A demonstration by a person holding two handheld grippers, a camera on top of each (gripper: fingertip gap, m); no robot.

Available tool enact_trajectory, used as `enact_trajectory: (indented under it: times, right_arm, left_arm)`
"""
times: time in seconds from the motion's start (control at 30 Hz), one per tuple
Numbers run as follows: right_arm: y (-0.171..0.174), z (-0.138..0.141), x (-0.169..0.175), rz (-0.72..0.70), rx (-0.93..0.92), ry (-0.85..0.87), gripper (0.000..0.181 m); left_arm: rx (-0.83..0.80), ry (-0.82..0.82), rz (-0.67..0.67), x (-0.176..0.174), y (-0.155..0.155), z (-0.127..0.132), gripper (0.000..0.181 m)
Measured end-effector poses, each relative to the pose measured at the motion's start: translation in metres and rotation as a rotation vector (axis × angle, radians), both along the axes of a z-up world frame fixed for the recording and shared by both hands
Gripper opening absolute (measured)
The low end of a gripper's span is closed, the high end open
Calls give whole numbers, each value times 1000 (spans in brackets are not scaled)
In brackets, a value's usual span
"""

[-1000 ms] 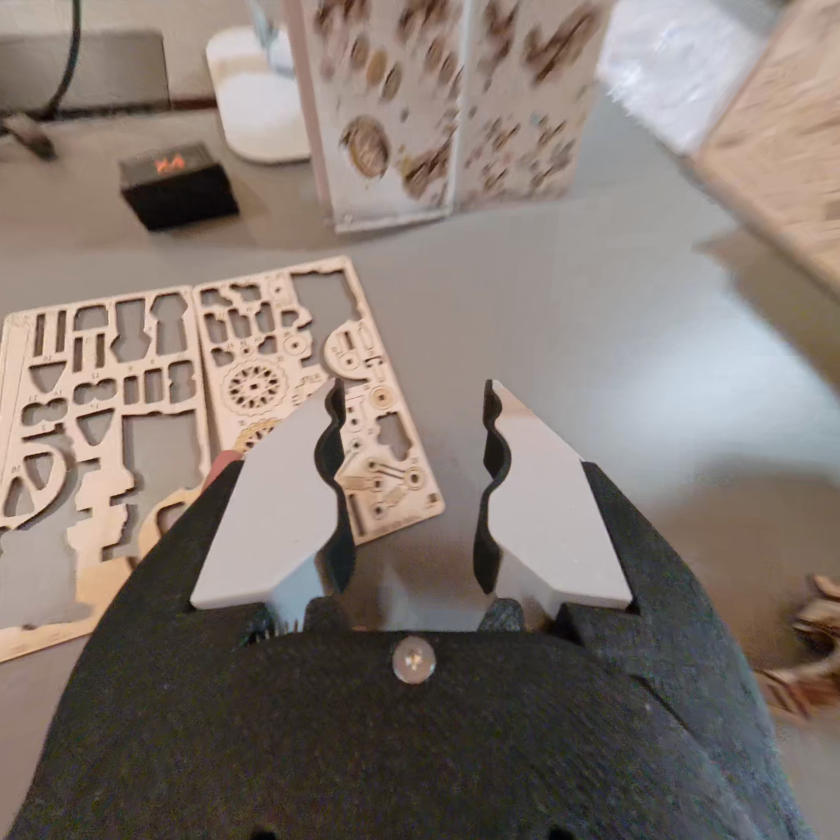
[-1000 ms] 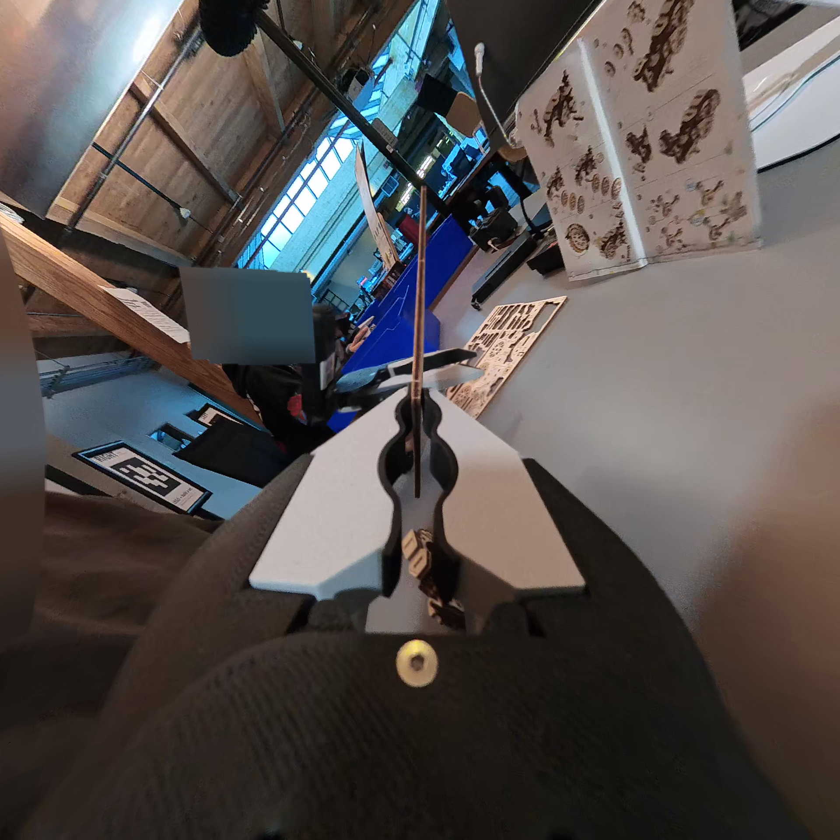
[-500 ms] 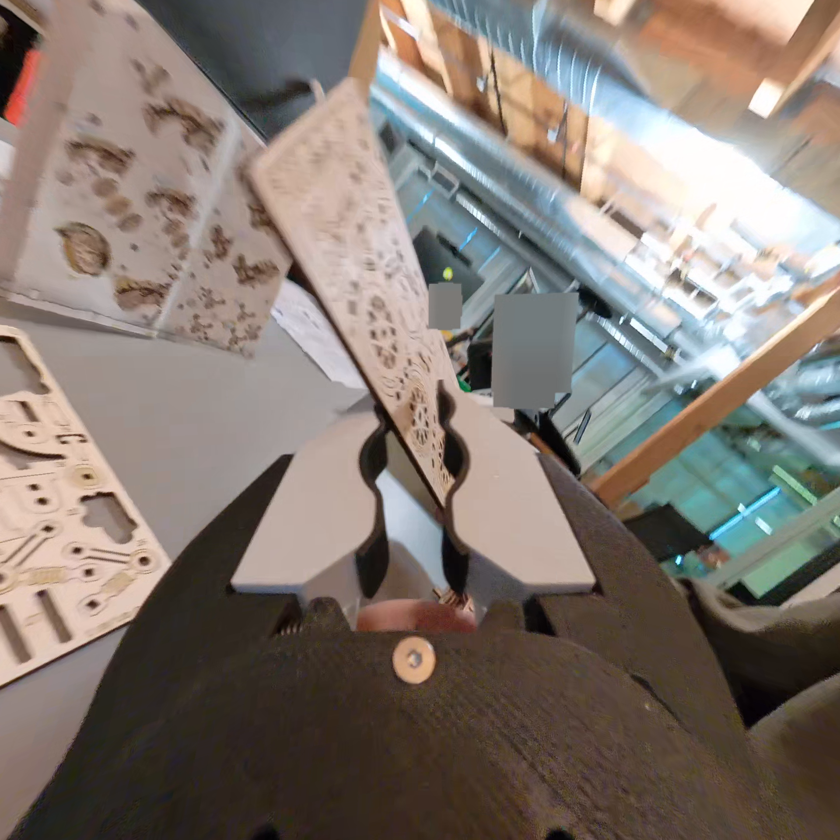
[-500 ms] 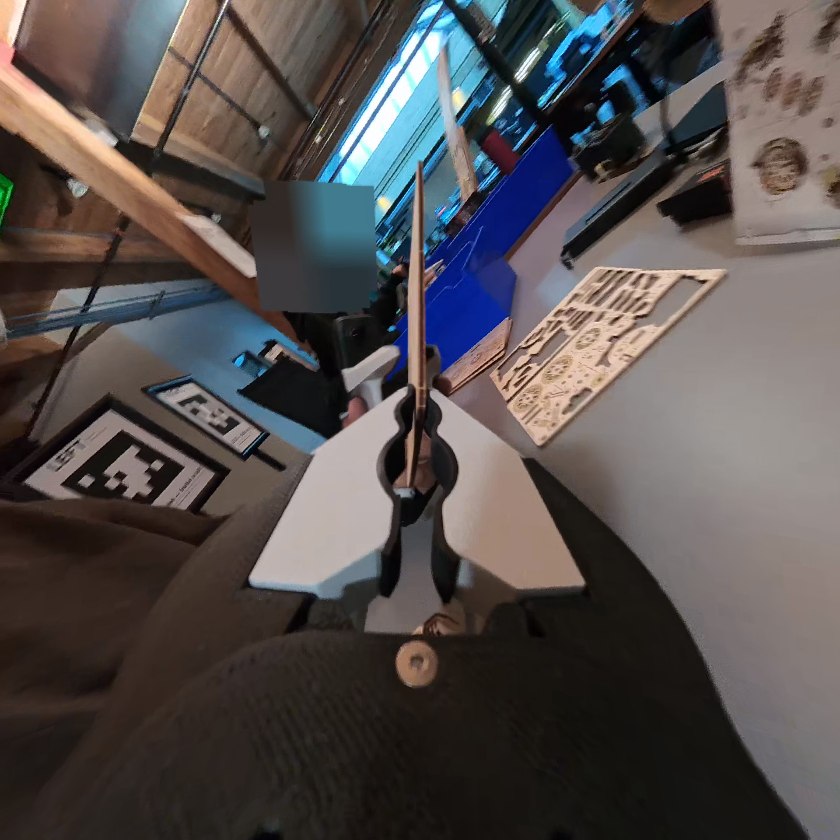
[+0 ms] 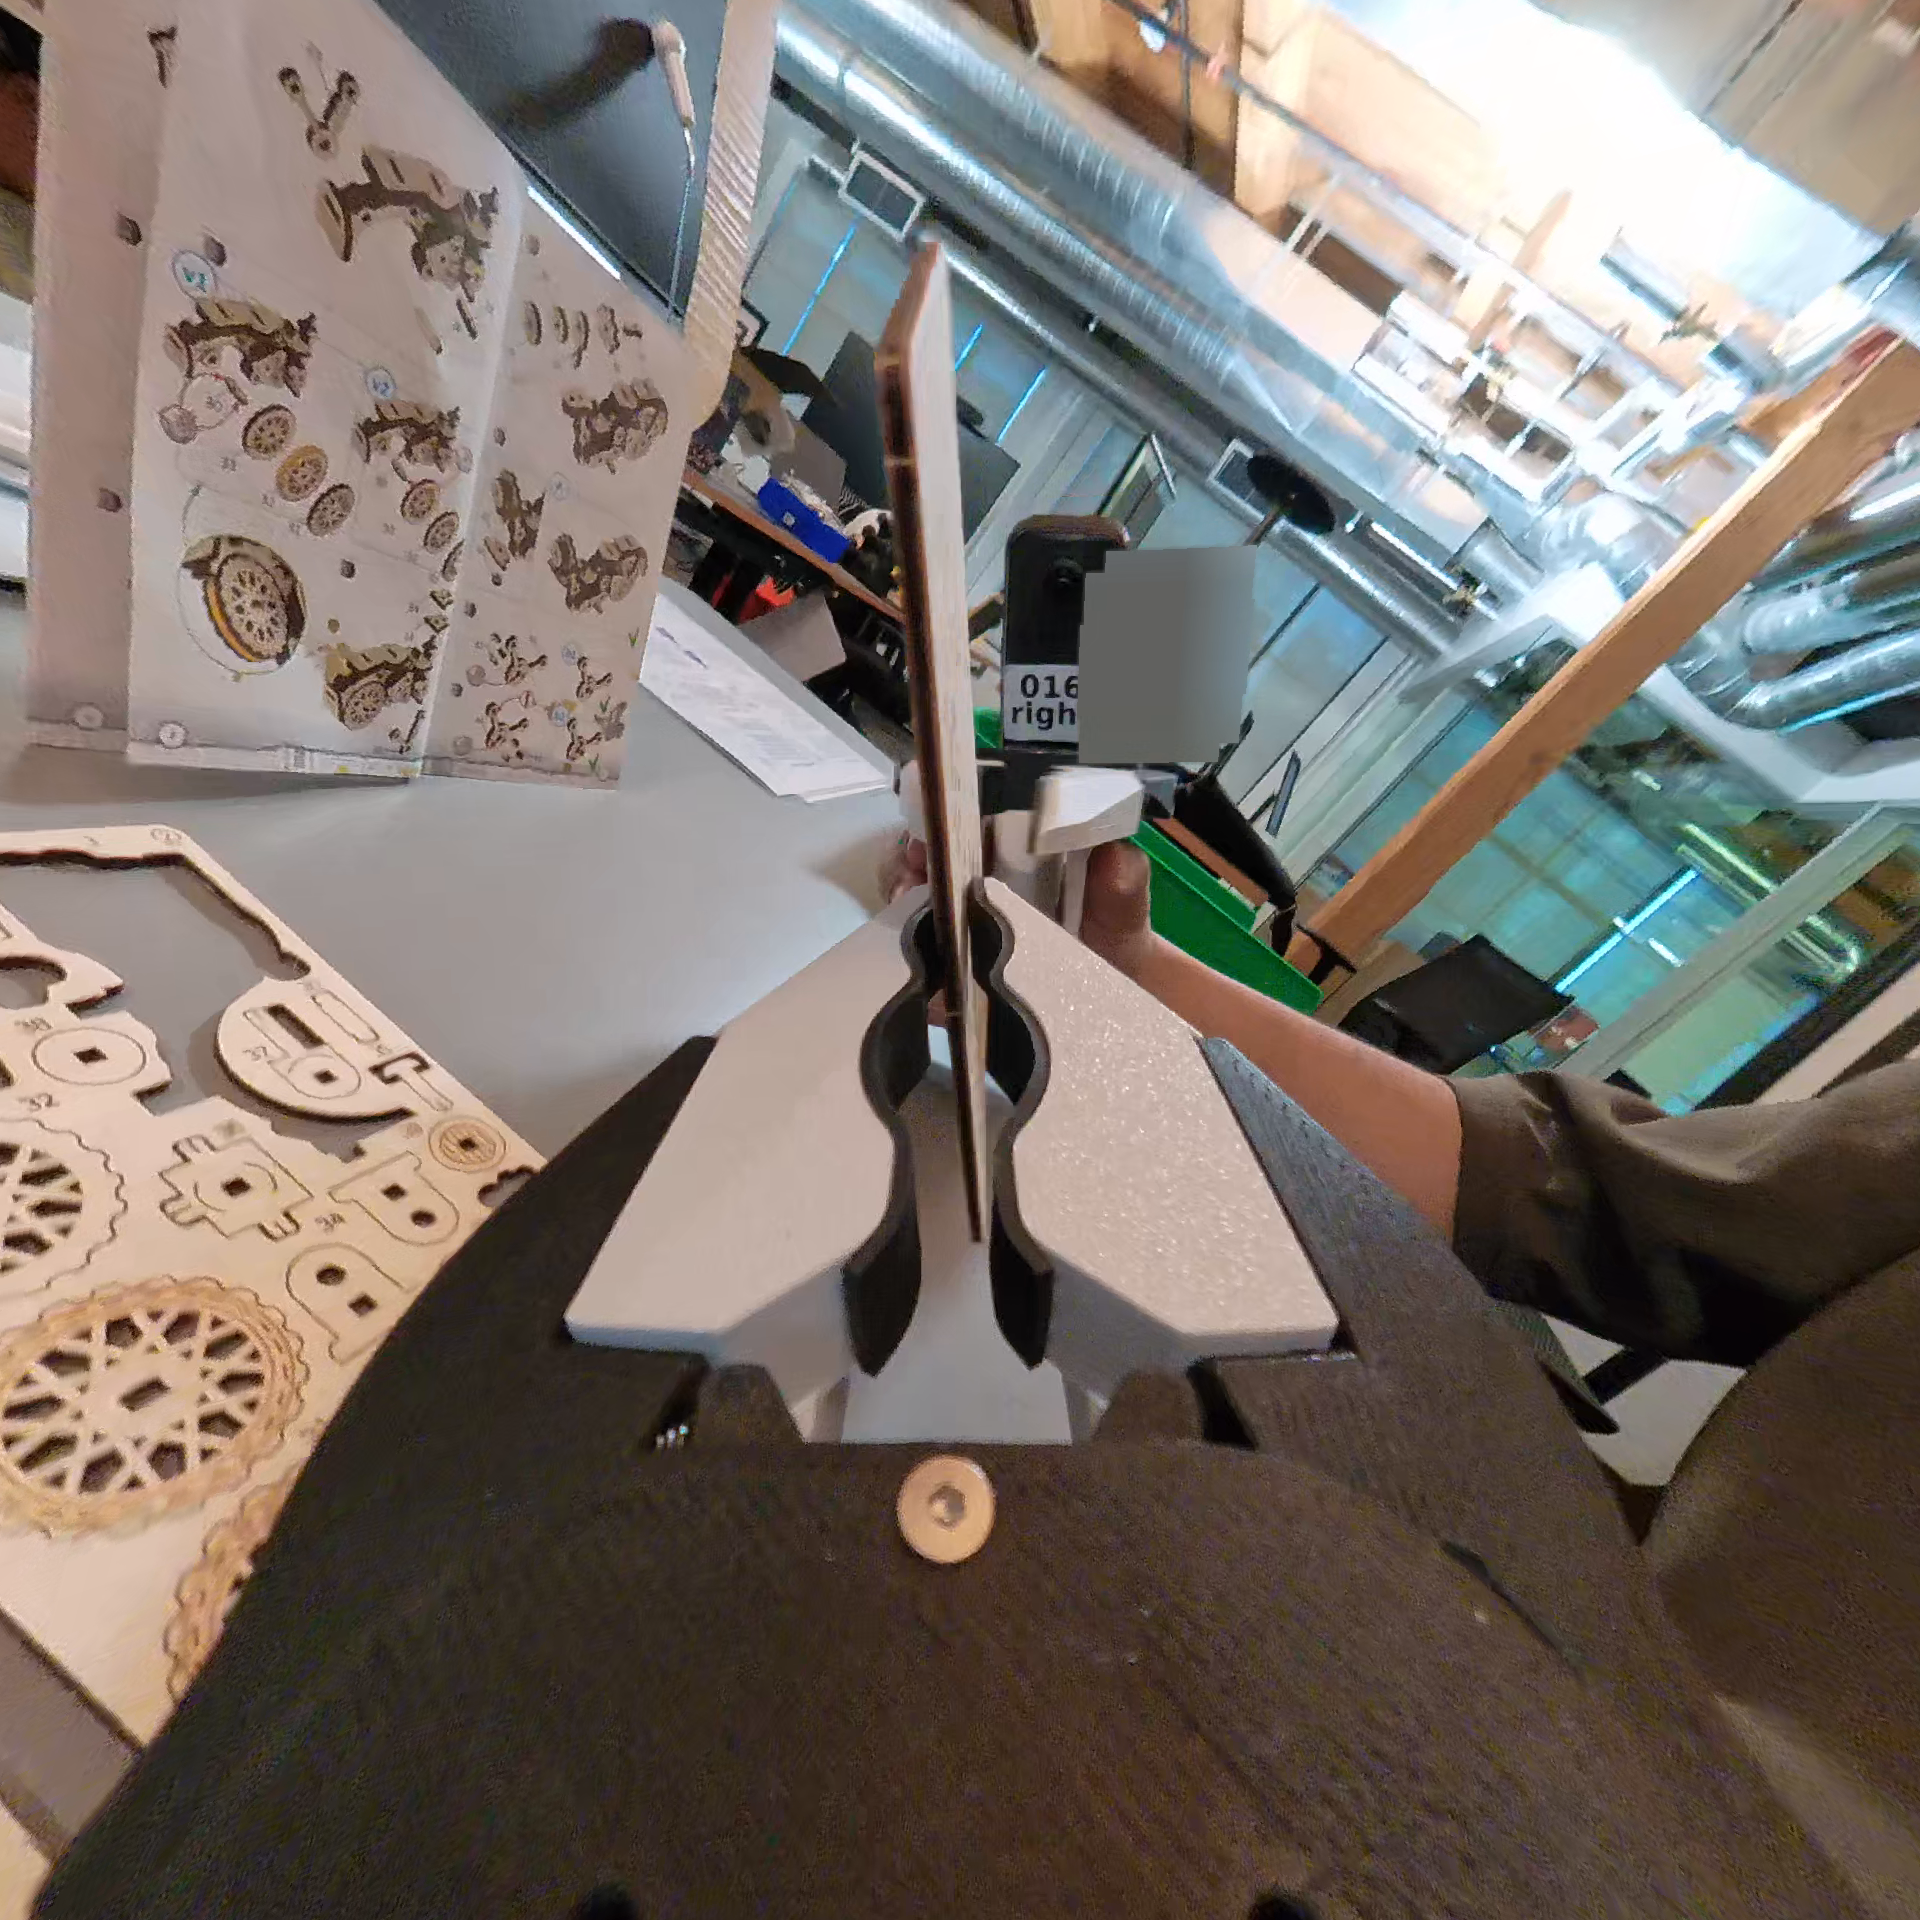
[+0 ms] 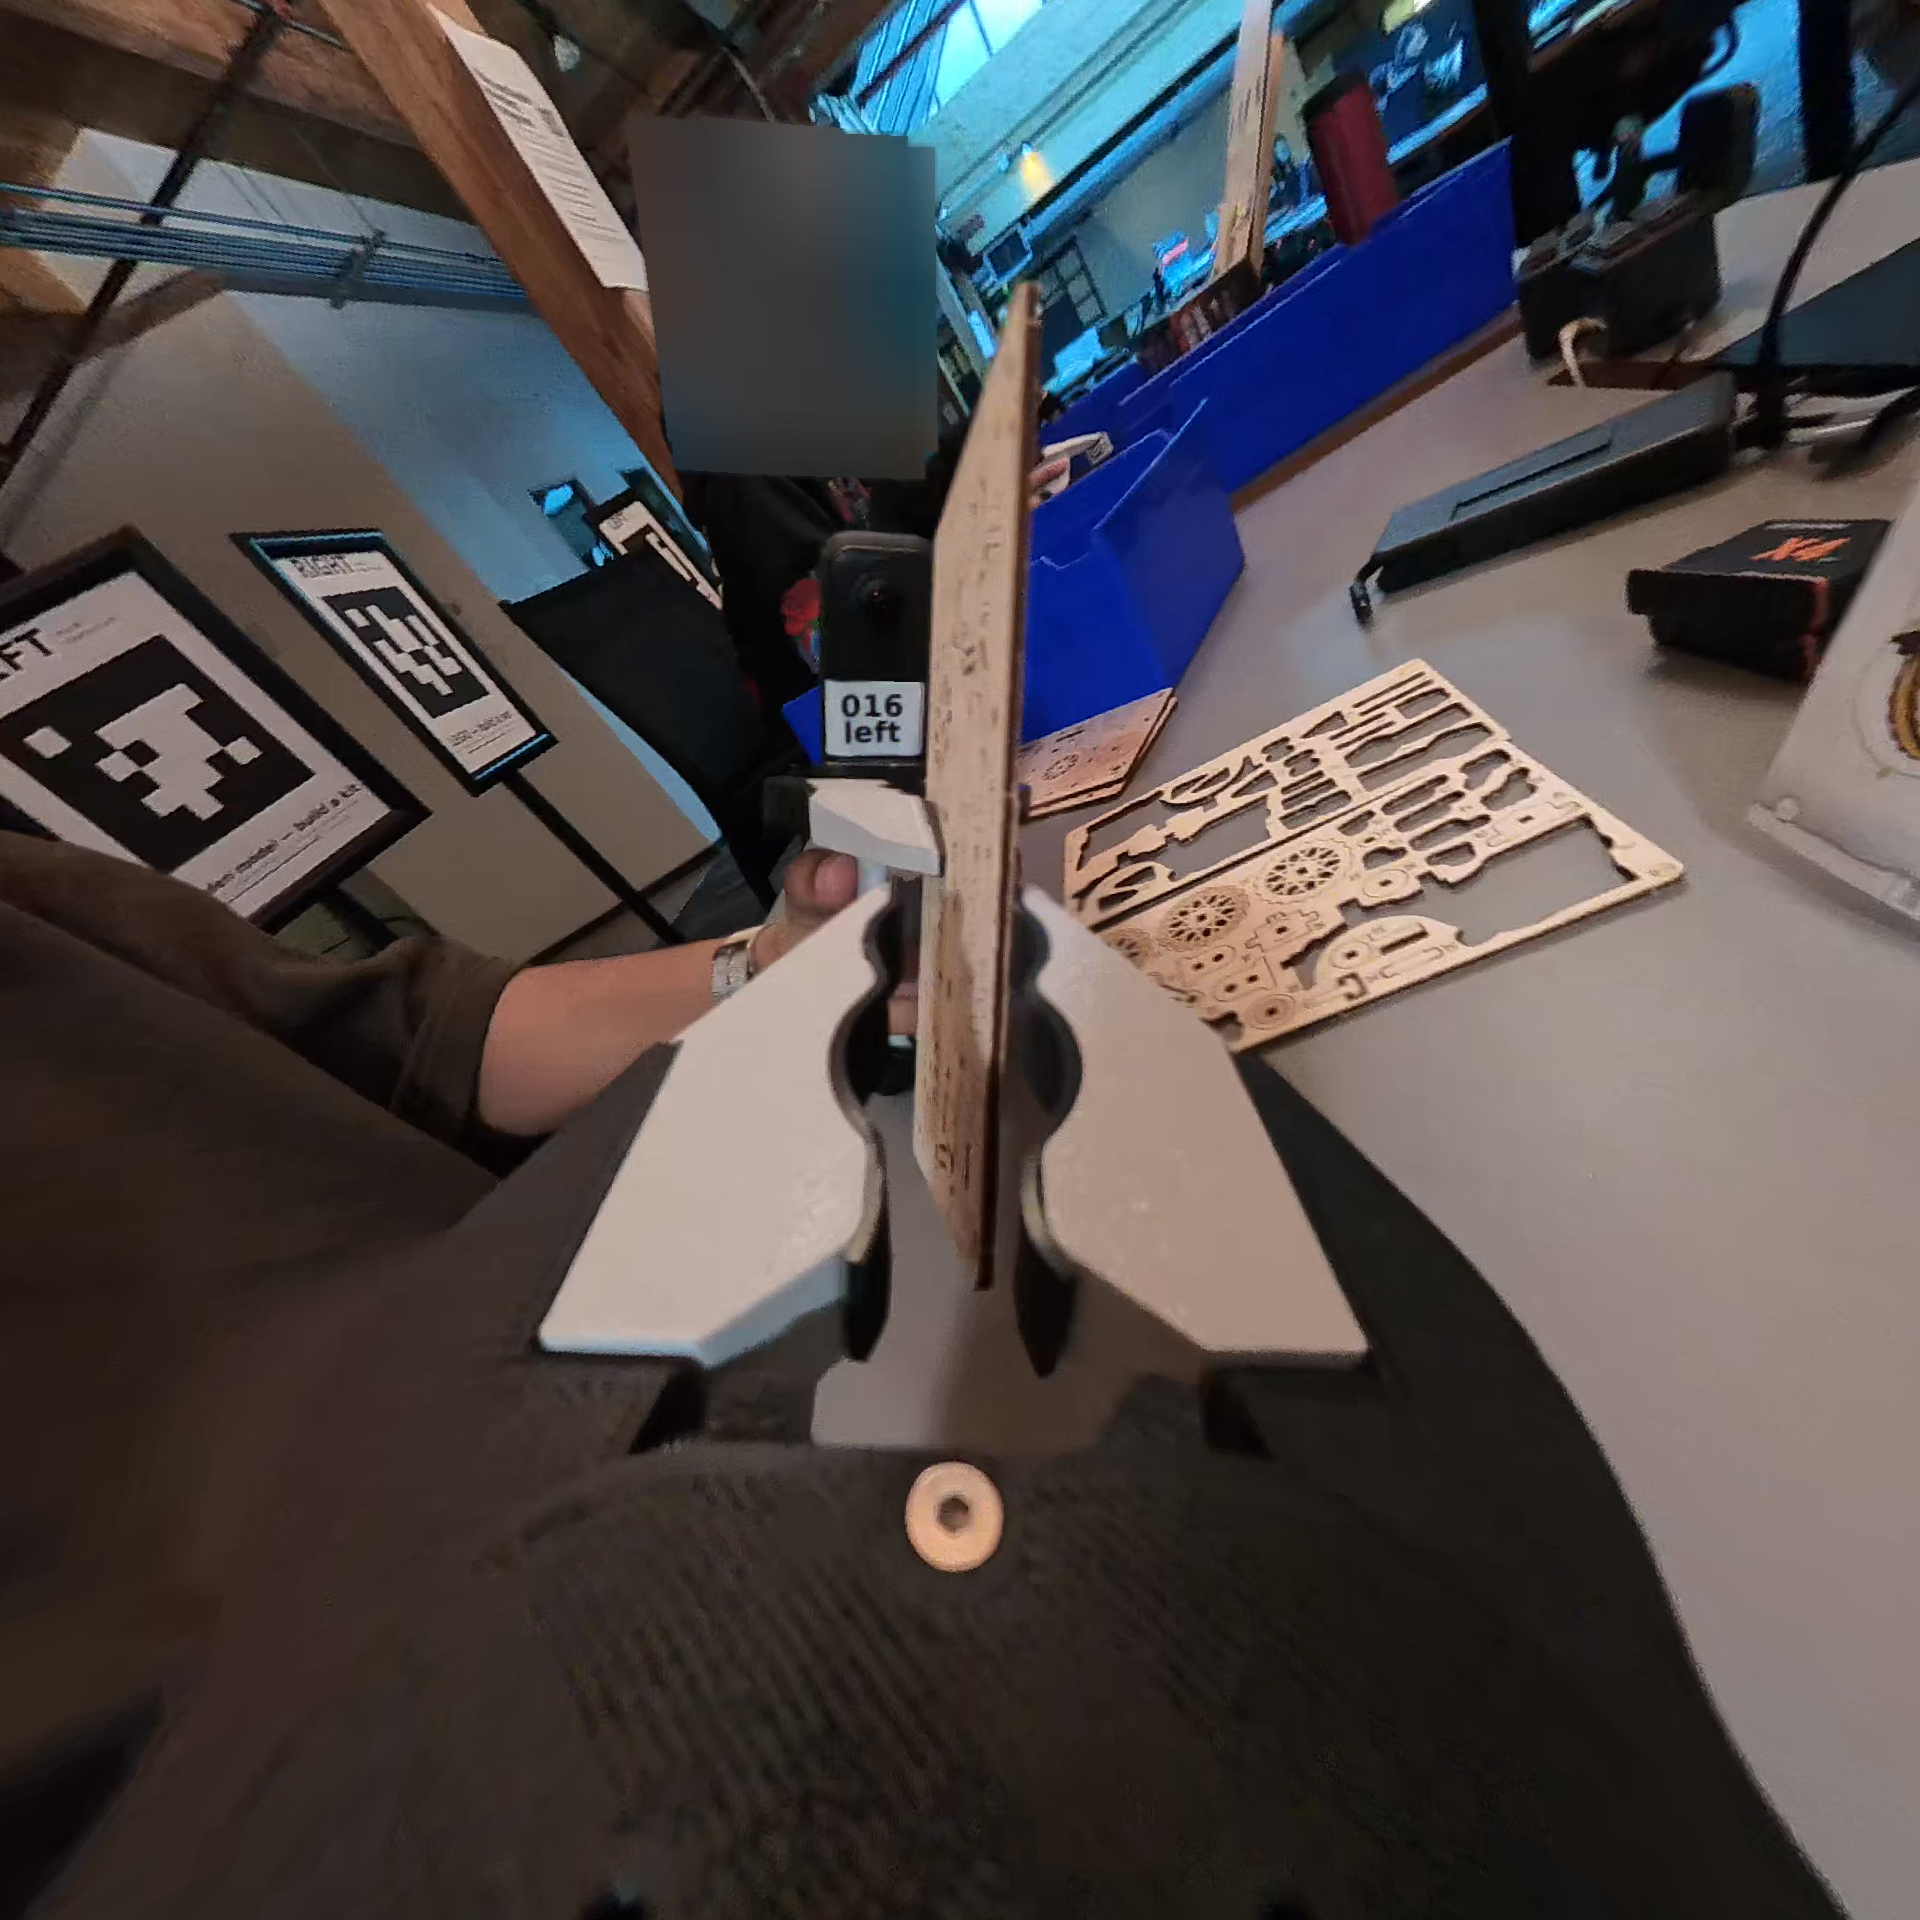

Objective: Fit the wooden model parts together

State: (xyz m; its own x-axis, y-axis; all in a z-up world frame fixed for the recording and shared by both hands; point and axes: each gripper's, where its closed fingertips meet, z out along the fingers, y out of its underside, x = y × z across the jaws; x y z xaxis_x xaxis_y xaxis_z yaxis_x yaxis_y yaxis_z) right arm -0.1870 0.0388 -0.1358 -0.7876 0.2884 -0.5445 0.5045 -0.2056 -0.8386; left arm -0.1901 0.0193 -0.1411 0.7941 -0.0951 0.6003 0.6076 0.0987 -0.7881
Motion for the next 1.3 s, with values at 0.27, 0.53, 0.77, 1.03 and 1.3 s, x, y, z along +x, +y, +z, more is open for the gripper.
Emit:
enact_trajectory:
  times: [0.27, 0.53, 0.77, 1.03, 1.3]
  right_arm:
    - [6, -24, -4, -31, 5, -109, 0]
    - [1, -30, -5, -17, -35, -203, 3]
    - [24, -14, -15, -98, -217, -197, 28]
    - [45, -1, -19, -257, -275, -89, 28]
    - [25, -11, -14, -207, -207, -135, 33]
  left_arm:
    - [95, -68, 52, -31, 3, 6, 4]
    - [118, -75, 99, -33, -4, 7, 0]
    - [113, -78, 131, -34, -8, 6, 0]
    - [85, -81, 67, -25, -3, 3, 0]
    - [71, -81, 30, -18, -1, 2, 0]
